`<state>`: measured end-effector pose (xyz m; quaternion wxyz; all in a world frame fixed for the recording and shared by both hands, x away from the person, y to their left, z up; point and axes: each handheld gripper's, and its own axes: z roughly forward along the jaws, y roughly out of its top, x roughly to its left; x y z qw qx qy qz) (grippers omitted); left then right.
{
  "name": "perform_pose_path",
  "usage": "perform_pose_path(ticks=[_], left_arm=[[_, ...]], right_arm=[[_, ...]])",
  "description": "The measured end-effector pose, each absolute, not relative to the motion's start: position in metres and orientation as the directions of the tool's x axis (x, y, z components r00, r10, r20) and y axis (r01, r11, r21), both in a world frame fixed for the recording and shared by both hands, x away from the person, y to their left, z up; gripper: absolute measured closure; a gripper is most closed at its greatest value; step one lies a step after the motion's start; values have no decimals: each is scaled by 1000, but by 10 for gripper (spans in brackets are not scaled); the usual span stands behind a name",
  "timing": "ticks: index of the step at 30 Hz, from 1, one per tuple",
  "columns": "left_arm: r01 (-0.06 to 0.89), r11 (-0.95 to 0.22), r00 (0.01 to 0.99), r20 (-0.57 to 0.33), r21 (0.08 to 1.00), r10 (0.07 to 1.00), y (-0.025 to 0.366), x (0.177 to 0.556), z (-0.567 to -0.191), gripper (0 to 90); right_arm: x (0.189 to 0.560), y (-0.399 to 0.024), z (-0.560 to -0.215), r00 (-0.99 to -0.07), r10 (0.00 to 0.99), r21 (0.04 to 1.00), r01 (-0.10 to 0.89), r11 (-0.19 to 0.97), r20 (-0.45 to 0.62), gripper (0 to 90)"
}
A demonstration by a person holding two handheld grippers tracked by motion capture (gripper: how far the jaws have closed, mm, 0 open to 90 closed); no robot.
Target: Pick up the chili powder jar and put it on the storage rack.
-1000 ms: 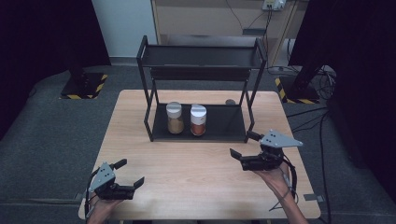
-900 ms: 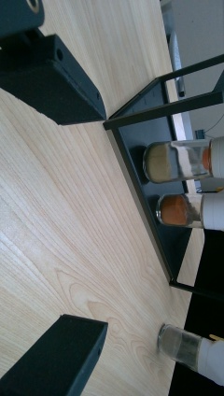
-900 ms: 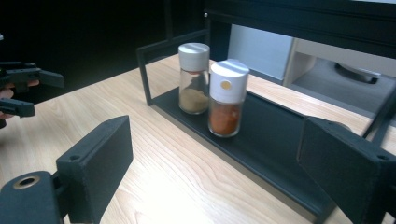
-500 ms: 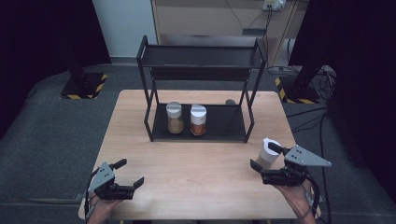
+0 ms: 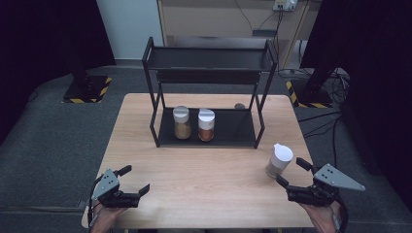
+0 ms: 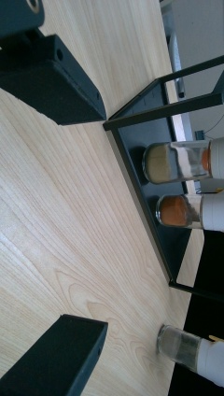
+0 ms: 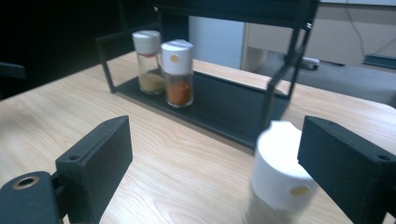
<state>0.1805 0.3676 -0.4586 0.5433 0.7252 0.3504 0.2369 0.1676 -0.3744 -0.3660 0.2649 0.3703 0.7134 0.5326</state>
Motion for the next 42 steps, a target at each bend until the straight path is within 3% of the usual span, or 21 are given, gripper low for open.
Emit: perform_pose_path(ticks=[26, 42], left_arm=[[250, -168, 644, -34, 954, 765, 367, 180, -458, 10], [246, -173, 651, -30, 954, 758, 367, 181, -458, 10]], right_arm=[[145, -383, -410, -431, 902, 939, 309, 151, -4, 84], [149, -391, -424, -431, 902, 938, 316, 144, 7, 84]])
